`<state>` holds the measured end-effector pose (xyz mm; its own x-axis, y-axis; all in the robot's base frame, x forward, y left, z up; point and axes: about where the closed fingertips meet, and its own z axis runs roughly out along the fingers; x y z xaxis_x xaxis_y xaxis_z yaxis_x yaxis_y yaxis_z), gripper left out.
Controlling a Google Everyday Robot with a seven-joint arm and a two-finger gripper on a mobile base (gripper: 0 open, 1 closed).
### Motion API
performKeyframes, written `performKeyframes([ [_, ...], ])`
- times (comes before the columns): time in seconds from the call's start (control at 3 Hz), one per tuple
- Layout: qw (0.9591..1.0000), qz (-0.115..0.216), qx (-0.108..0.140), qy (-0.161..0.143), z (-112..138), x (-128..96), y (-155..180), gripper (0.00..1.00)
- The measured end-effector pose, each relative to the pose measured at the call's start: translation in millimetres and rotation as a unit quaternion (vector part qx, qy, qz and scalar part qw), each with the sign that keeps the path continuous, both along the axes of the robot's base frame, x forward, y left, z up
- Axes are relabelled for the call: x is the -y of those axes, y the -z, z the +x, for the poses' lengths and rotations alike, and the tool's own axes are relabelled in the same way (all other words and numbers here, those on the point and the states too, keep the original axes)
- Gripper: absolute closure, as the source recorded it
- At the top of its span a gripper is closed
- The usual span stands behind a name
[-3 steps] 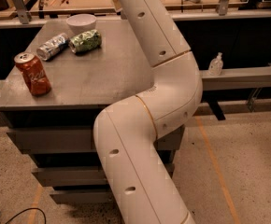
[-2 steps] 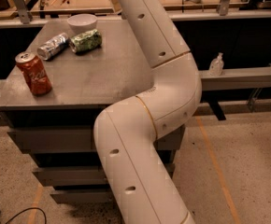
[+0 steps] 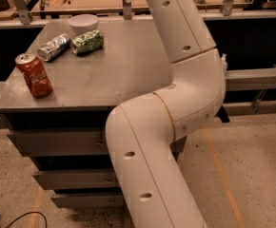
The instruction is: Move green can near white bowl
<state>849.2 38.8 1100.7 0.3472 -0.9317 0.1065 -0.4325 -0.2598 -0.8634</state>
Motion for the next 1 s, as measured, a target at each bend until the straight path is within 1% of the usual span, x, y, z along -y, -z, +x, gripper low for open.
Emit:
performKeyframes([
  [0.33,0.9967,0.08,0.002,0.012,-9,31,-19,0.0],
  [0.67,0.988,0.154,-0.01,0.012,-22,63,-28,0.0],
  [1.0,0.9817,0.187,-0.026,0.029,-39,93,-35,0.0],
])
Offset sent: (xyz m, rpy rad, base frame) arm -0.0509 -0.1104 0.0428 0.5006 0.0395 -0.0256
